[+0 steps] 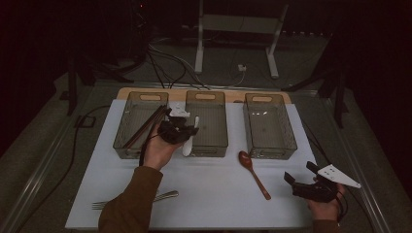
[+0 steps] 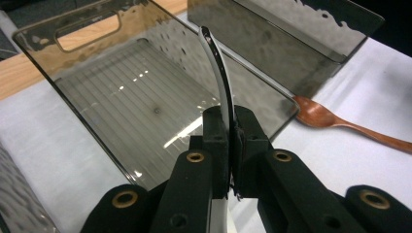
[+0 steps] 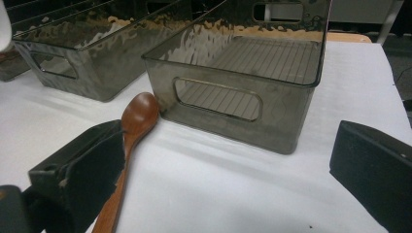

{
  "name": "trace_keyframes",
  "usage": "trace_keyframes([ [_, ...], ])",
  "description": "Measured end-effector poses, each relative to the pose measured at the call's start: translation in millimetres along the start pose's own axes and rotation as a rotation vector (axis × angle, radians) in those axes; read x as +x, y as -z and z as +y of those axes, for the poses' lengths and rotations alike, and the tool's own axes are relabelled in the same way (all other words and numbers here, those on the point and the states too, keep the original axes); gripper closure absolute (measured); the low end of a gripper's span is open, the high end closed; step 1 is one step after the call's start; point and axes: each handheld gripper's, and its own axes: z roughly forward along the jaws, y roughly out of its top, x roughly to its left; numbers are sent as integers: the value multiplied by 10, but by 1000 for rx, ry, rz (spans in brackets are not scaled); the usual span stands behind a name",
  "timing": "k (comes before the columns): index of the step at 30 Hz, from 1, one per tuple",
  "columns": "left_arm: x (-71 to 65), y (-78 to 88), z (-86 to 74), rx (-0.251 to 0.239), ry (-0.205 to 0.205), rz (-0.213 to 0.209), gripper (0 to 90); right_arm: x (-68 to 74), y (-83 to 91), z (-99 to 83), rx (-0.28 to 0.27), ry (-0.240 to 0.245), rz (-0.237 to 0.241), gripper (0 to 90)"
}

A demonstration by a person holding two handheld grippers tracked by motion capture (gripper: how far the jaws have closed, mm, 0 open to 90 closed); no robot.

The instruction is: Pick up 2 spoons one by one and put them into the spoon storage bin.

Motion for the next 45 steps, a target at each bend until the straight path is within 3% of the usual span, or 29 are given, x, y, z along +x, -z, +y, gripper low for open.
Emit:
trace_keyframes([
  [19,197,-92,205,-11,50,51,874,0,-2,0,0,2,1,0],
  [30,297,-257,205,9,90,84,874,3,1,2,-3,0,3,0],
  [36,301,-392,174,59,94,83,872,3,-1,2,-3,0,4,0],
  [40,274,-522,138,123,87,83,870,1,3,3,-5,-1,4,0],
  [45,248,-628,97,155,88,70,870,-4,7,3,-6,-2,4,0],
])
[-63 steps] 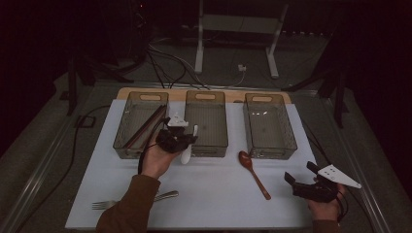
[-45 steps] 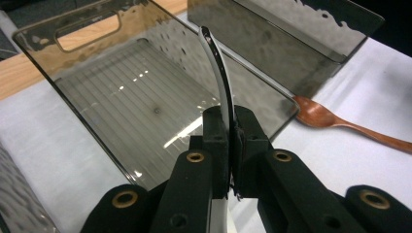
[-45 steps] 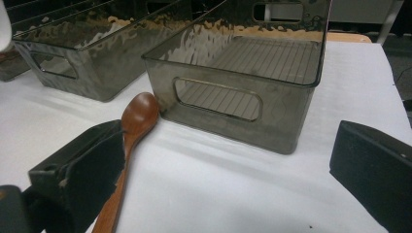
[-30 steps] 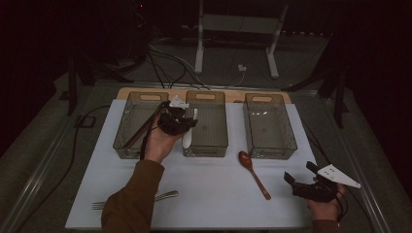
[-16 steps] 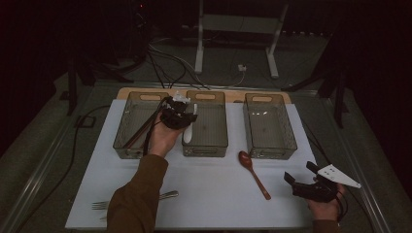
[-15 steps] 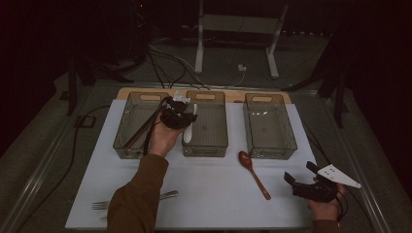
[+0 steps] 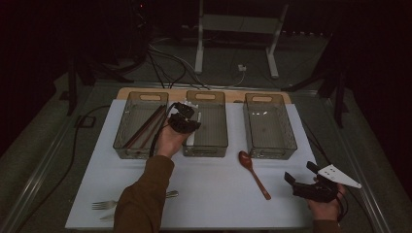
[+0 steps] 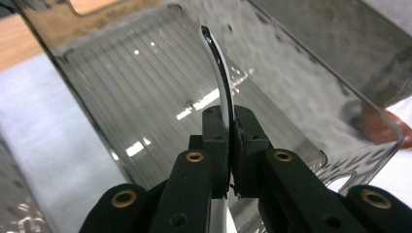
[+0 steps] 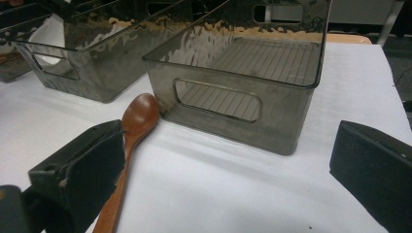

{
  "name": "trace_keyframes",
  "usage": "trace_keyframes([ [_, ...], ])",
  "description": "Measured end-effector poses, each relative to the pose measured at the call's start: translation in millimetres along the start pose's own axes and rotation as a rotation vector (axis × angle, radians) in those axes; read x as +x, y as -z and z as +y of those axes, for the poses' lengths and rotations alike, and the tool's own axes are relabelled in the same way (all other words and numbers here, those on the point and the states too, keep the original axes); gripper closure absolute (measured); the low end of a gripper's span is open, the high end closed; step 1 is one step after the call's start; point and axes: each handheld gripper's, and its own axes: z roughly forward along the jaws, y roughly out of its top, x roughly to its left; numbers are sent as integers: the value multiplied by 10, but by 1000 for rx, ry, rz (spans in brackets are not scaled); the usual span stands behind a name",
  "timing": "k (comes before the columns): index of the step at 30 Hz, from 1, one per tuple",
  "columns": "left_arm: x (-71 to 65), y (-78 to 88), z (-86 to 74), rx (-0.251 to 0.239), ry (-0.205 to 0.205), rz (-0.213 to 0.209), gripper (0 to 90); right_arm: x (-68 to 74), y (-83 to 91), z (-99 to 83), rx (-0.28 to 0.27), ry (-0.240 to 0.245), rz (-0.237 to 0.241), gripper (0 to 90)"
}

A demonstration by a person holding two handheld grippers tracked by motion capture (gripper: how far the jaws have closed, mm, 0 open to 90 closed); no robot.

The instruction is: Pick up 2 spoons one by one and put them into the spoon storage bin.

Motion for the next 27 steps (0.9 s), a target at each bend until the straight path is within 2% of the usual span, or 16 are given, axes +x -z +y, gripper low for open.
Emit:
trace_keyframes([
  [2,-7,-37,-16,16,-1,0,867,-1,0,-1,1,-1,0,0],
  [4,0,-55,-34,10,11,-21,846,-2,-1,-1,0,0,0,0],
  [6,10,-47,-39,-6,36,-27,627,-2,0,-1,0,-1,1,0],
  [7,10,-35,-40,-19,44,-34,553,-2,0,-1,0,-1,1,0],
  [9,-3,0,-33,-41,50,-18,365,-2,-2,-1,0,0,0,0],
  [10,-11,20,-29,-55,53,-21,298,-3,-3,-2,1,0,-1,0],
  [13,-49,80,-15,-87,52,-33,189,3,-6,-1,4,1,0,0],
  [16,-100,112,-8,-106,40,-38,140,9,-7,0,2,1,1,0],
  [19,-126,149,-8,-128,29,-69,84,8,-6,-1,3,1,0,0],
  [22,-132,184,-10,-148,41,-97,19,5,-7,-2,4,5,-1,0],
  [27,-146,274,-46,-172,30,-97,8,1,-3,-3,3,1,-2,0],
])
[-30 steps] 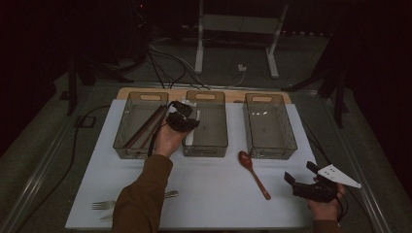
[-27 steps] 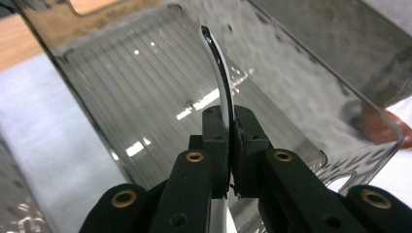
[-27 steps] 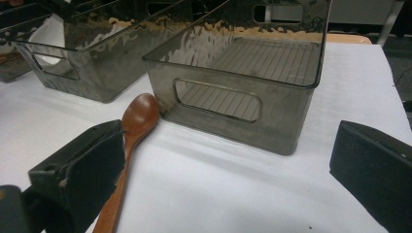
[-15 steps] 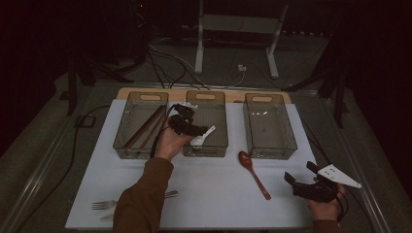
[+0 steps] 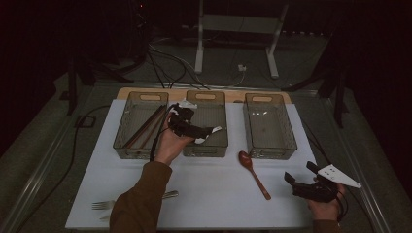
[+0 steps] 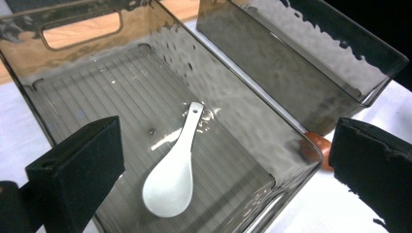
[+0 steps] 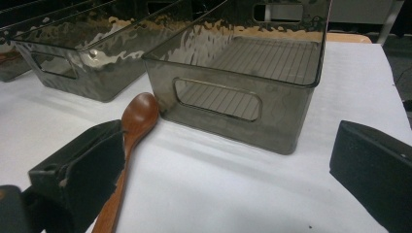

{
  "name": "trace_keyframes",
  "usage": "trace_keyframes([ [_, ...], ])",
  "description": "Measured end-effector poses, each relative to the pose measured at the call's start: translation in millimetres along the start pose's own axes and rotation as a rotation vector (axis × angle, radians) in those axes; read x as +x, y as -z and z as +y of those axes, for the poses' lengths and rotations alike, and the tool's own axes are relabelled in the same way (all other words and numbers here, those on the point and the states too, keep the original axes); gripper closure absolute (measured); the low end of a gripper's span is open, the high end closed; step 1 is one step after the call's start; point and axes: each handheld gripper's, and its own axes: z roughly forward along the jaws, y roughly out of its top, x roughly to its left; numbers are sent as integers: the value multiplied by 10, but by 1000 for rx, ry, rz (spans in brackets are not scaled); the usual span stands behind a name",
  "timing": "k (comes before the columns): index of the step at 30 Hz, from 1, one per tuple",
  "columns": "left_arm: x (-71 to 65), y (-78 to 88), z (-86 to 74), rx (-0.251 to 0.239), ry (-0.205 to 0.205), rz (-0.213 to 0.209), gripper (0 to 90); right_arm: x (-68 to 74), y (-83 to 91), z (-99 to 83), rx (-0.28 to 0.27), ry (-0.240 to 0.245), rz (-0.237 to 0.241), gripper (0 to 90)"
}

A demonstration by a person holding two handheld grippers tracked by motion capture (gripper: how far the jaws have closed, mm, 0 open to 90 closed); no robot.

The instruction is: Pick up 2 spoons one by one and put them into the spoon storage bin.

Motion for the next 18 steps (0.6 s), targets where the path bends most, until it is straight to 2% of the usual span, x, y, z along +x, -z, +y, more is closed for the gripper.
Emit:
trace_keyframes([
  [7,-14,189,-50,-28,-39,7,7,7,-1,2,-1,1,-1,0],
  [9,-8,256,-76,-41,-41,-1,7,9,1,3,-1,1,0,0],
  [14,13,431,-159,-73,-52,12,7,18,-2,5,-1,7,-1,0],
  [18,51,554,-247,-86,-52,0,8,31,-8,10,0,10,1,0],
])
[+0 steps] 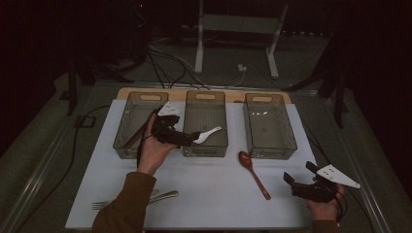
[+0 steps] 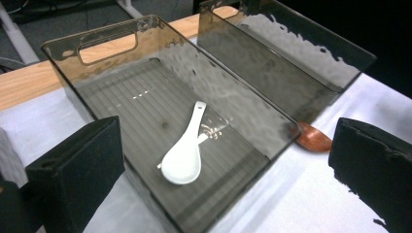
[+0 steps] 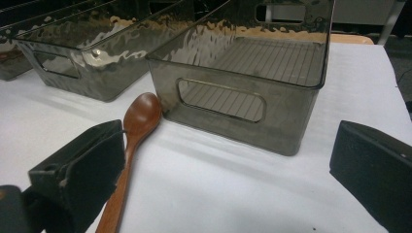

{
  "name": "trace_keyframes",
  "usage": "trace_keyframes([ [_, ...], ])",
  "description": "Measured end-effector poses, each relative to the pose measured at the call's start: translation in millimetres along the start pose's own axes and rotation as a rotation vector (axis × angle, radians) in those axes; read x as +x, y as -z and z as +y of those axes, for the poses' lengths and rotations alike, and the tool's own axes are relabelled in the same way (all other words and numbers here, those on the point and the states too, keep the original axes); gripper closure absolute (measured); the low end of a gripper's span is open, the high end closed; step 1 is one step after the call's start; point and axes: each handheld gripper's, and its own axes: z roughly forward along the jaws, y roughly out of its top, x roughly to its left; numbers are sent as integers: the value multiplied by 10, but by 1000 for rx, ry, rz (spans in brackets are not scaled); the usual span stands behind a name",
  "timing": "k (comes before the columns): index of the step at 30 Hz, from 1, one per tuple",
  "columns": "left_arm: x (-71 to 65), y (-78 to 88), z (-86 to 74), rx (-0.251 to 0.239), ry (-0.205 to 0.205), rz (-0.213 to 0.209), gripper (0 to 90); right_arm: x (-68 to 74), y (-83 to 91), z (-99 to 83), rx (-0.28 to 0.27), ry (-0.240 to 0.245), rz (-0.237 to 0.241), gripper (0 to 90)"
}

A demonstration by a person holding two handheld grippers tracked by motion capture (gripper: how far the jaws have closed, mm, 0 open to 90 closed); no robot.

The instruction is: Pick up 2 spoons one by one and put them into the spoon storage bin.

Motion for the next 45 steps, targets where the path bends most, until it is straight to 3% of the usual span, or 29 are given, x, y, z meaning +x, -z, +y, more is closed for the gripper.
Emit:
trace_keyframes([
  [5,27,136,-117,-15,-3,8,8,26,-8,14,-1,2,2,0],
  [18,77,453,-420,-47,-20,92,7,88,-51,169,-10,-7,14,0],
  [25,92,585,-561,-51,-36,112,8,170,-169,266,36,28,22,0],
  [32,134,684,-707,-69,-22,125,8,288,-317,383,74,73,40,0],
  [45,133,854,-922,-83,-17,180,8,468,-571,479,145,85,67,0],
])
